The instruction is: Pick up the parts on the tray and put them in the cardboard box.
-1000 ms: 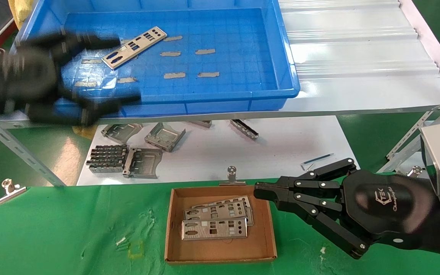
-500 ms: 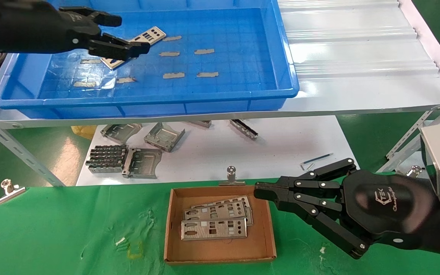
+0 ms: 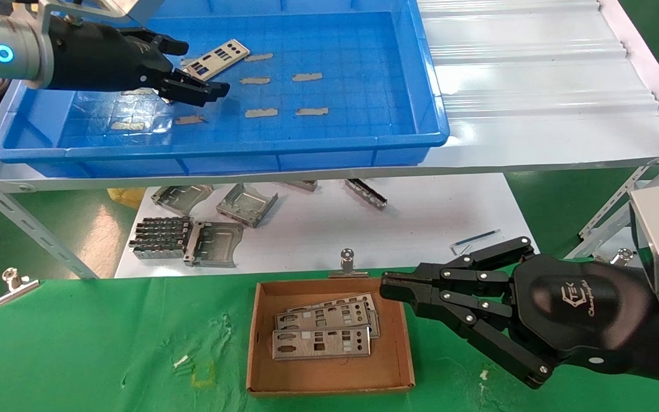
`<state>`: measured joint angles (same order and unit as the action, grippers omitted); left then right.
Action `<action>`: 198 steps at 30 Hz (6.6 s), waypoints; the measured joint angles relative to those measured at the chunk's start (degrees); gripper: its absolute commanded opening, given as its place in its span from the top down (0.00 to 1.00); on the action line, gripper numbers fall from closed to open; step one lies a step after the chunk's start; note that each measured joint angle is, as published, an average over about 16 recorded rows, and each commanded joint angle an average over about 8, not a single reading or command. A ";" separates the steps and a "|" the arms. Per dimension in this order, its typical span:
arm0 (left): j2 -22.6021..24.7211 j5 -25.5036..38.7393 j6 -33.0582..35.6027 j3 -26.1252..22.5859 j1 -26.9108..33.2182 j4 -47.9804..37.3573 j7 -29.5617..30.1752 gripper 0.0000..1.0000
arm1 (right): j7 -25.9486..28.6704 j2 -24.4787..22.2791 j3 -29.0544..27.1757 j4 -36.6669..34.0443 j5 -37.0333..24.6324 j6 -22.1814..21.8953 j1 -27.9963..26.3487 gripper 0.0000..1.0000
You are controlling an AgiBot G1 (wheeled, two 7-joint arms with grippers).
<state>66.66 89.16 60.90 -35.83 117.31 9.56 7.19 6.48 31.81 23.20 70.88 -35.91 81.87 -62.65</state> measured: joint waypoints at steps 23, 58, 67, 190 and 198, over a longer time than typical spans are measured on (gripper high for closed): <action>2.58 -0.97 -3.52 0.77 0.69 -7.63 -3.35 1.00 | 0.00 0.00 0.00 0.00 0.00 0.00 0.00 0.00; -1.56 -4.82 2.41 3.43 2.56 -7.80 -8.00 1.00 | 0.00 0.00 0.00 0.00 0.00 0.00 0.00 0.00; -4.53 -7.66 12.27 5.27 4.25 -6.54 -11.10 1.00 | 0.00 0.00 0.00 0.00 0.00 0.00 0.00 0.00; -17.66 -29.78 6.43 -9.09 -43.77 61.44 13.23 0.00 | -0.01 -0.01 0.01 -0.01 0.01 -0.02 0.01 0.00; -18.17 -30.92 7.33 -7.92 -44.34 61.32 12.80 0.00 | -0.01 -0.01 0.01 -0.02 0.01 -0.02 0.01 0.00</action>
<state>48.49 58.24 68.23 -43.75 72.97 70.87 19.99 6.47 31.80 23.21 70.87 -35.89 81.85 -62.63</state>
